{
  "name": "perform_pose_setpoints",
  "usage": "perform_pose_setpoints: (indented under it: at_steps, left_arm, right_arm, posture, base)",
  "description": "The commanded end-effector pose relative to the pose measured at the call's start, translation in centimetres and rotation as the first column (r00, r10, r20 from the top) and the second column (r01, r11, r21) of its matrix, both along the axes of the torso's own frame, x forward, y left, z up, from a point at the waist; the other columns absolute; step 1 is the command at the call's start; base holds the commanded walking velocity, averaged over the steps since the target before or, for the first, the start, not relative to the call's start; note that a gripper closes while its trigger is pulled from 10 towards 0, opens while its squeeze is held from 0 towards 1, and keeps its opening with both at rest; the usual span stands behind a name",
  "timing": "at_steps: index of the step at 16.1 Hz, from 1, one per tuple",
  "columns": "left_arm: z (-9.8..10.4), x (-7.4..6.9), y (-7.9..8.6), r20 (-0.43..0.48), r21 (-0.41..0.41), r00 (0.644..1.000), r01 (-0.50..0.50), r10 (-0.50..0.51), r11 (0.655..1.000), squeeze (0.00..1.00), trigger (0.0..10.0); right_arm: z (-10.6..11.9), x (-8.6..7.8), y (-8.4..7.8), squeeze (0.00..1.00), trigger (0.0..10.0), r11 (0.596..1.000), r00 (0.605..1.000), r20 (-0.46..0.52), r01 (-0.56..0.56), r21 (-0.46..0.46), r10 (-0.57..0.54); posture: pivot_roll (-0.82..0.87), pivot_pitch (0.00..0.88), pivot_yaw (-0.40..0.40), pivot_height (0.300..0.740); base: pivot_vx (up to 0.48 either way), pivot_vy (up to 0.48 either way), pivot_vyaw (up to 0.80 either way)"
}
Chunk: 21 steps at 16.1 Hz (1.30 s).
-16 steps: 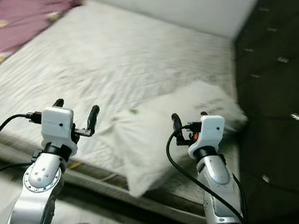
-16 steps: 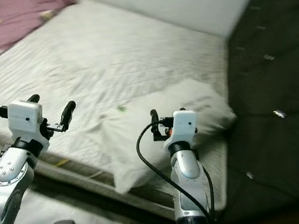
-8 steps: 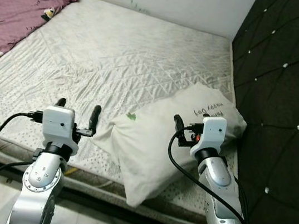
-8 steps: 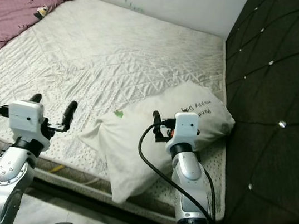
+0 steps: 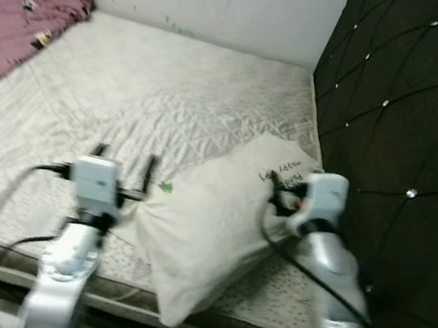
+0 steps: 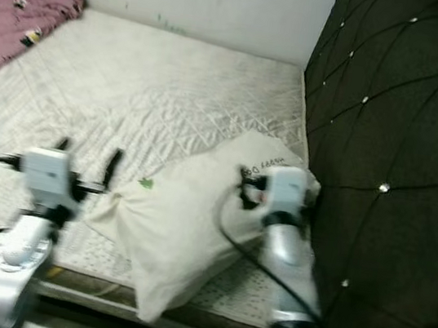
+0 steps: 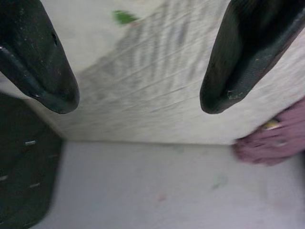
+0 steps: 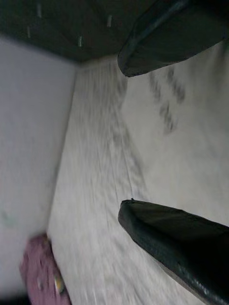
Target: Clean up the room
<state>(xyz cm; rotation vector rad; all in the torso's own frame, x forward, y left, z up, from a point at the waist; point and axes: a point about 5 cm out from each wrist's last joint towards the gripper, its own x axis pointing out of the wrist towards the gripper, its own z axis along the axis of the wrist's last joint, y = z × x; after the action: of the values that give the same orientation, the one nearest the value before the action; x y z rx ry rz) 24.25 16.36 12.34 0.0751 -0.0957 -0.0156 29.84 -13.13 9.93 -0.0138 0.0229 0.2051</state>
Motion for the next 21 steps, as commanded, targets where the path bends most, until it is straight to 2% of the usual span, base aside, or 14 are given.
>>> perform_pose_setpoints:
  at_steps: [1, 2, 3, 13, 18, 21]
  left_arm:
    - [-0.13, -0.15, 0.13, -0.002, 0.007, 1.0, -0.024, 0.024, 1.0, 0.0, 10.0]
    - [-0.07, -0.12, 0.21, 0.001, -0.013, 1.0, -0.021, 0.021, 1.0, 0.0, 10.0]
    - [-0.03, -0.12, 0.25, 0.004, -0.012, 1.0, -0.022, 0.022, 1.0, 0.0, 10.0]
    - [-0.11, -0.3, 0.24, -0.007, -0.015, 1.0, -0.024, 0.024, 1.0, 0.0, 10.0]
    - [-0.07, -0.23, 0.2, -0.006, -0.009, 1.0, -0.02, 0.02, 1.0, 0.0, 10.0]
    - [-0.22, -0.15, 0.75, -0.018, 0.013, 0.996, -0.09, 0.09, 0.996, 0.0, 10.0]
  right_arm:
    - [0.26, 0.13, -0.08, 0.0, 10.0, 1.0, 1.0, 0.004, -0.003, -0.001, 0.003]
    - [0.25, 0.14, -0.05, 0.0, 10.0, 1.0, 1.0, 0.002, -0.004, -0.001, 0.004]
    - [0.22, 0.13, -0.05, 0.0, 10.0, 1.0, 1.0, 0.001, -0.003, 0.001, 0.003]
    - [0.54, 0.11, -0.17, 0.0, 10.0, 1.0, 1.0, 0.013, 0.007, 0.009, -0.007]
    - [0.58, 0.18, -0.14, 0.0, 10.0, 1.0, 1.0, 0.012, 0.005, 0.011, -0.005]
    - [0.64, 0.17, -0.1, 0.0, 10.0, 1.0, 1.0, 0.016, 0.001, 0.01, -0.001]
  posture:
    - [0.04, 0.046, -0.056, 0.74]
    - [0.04, 0.047, -0.055, 0.74]
    - [0.04, 0.049, -0.054, 0.74]
    - [0.03, 0.067, -0.052, 0.74]
    - [0.03, 0.067, -0.051, 0.691]
    - [0.03, 0.067, -0.051, 0.671]
  base:
    - [0.0, 0.0, 0.0]
    - [0.0, 0.0, 0.0]
    - [0.0, 0.0, -0.8]
    - [0.0, 0.0, 0.0]
    - [0.0, 0.0, 0.0]
    - [0.0, 0.0, 0.0]
